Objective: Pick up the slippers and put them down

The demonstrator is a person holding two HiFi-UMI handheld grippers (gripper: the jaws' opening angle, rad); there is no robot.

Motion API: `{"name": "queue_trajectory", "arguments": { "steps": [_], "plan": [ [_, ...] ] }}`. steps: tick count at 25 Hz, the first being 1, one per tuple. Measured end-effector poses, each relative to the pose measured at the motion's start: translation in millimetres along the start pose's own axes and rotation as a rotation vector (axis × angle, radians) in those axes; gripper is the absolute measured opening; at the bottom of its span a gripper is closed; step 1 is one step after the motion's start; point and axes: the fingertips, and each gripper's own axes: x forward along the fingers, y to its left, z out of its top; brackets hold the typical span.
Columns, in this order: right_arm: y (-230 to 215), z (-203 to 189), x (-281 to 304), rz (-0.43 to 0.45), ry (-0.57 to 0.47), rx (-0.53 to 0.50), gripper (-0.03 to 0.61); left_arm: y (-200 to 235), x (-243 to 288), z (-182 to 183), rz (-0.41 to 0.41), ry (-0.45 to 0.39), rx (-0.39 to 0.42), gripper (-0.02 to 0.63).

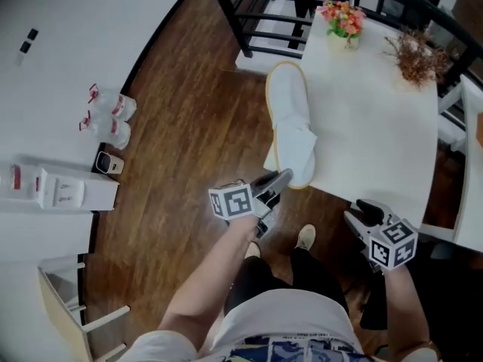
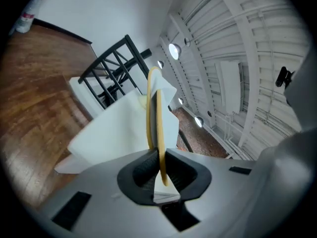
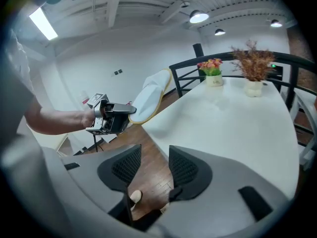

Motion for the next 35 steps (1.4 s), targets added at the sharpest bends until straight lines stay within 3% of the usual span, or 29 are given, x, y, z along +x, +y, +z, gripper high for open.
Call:
{"name": "queue_trajectory", "arguments": {
  "steps": [5,8,13,19,23,29,35],
  "plan": [
    [68.6,12.6,58.7,0.05,0.055,-0.071,0.204,80.3,-117.5,57.6,0.081,-0.161,-0.021,0.029],
    [115.4,8.6,97.9,0.067,0.084,-0.087,0.204,148.2,-184.8,70.6,0.145,-0.212,-0.071,0.029],
    [192.0,-21.1,167.2,0.054,0.151,-0.075,0.204,282.0,-262.2,46.7,0.217,-0.198,-0.173,0.029],
    [249.6,-78.7,292.7,0.073,0.21,-0.063,0.203,441.0,-298.4,-15.5,0.229,-0.127,-0.253,0.029],
    [228.6,-131.0,393.7,0.077,0.287,-0.048,0.204,525.6,-287.1,-72.8,0.245,-0.072,-0.254,0.031],
    [120.6,-227.0,592.2,0.007,0.363,-0.003,0.204,675.6,-246.7,-165.3,0.245,0.016,-0.263,0.029],
    [71.4,-351.5,683.1,0.049,0.441,-0.035,0.202,844.4,-195.2,-287.3,0.304,0.03,-0.366,0.029]
  ]
}}
